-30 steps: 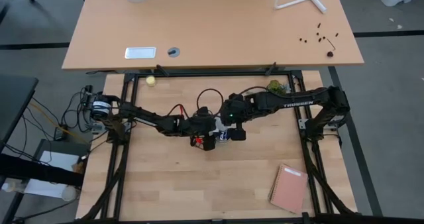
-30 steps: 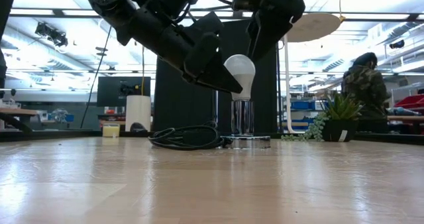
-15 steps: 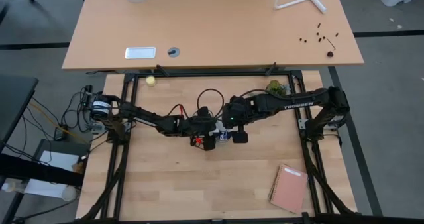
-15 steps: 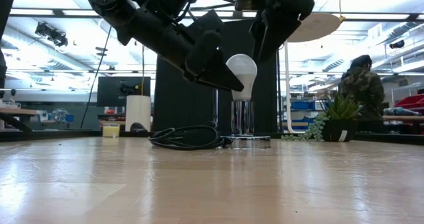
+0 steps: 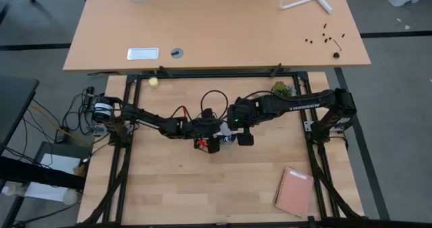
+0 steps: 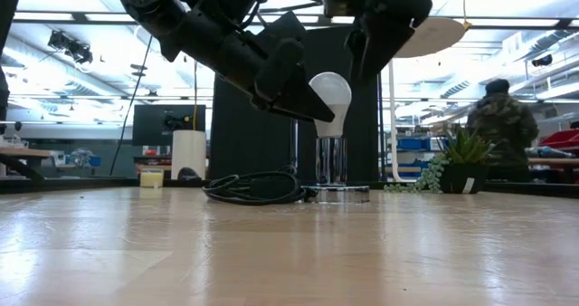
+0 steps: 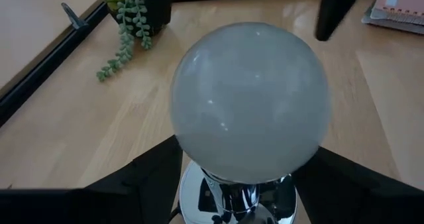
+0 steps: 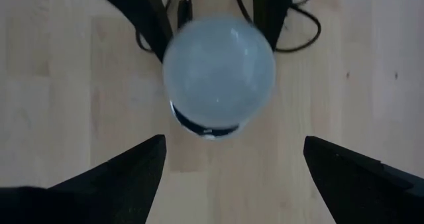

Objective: Screw lightbulb
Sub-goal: Insert the white lightbulb into the metallic lamp

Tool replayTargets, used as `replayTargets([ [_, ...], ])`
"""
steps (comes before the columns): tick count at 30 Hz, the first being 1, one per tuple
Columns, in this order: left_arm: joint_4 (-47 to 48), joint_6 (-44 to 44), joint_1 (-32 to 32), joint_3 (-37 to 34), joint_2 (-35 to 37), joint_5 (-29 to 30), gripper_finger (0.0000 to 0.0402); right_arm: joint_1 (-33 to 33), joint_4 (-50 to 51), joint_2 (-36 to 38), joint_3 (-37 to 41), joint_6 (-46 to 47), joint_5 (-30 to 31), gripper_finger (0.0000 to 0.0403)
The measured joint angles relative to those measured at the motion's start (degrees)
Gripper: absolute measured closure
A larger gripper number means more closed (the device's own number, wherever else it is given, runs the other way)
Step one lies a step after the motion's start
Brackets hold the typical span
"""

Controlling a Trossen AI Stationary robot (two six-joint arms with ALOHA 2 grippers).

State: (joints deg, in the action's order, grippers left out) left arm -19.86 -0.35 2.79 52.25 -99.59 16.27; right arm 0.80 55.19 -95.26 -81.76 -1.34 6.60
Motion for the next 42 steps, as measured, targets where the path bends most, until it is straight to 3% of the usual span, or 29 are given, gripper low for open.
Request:
replayTargets([
  [22, 1.9, -5.8, 0.2, 0.0, 0.0, 0.5, 0.0131, 0.2, 3.1, 0.1, 0.0, -5.9, 1.1, 0.0037],
  [42, 3.4, -5.7, -0.2, 0.0, 0.0, 2.5, 0.0131, 1.9, 7.3, -0.2, -3.5, -12.6, 1.5, 0.0037],
])
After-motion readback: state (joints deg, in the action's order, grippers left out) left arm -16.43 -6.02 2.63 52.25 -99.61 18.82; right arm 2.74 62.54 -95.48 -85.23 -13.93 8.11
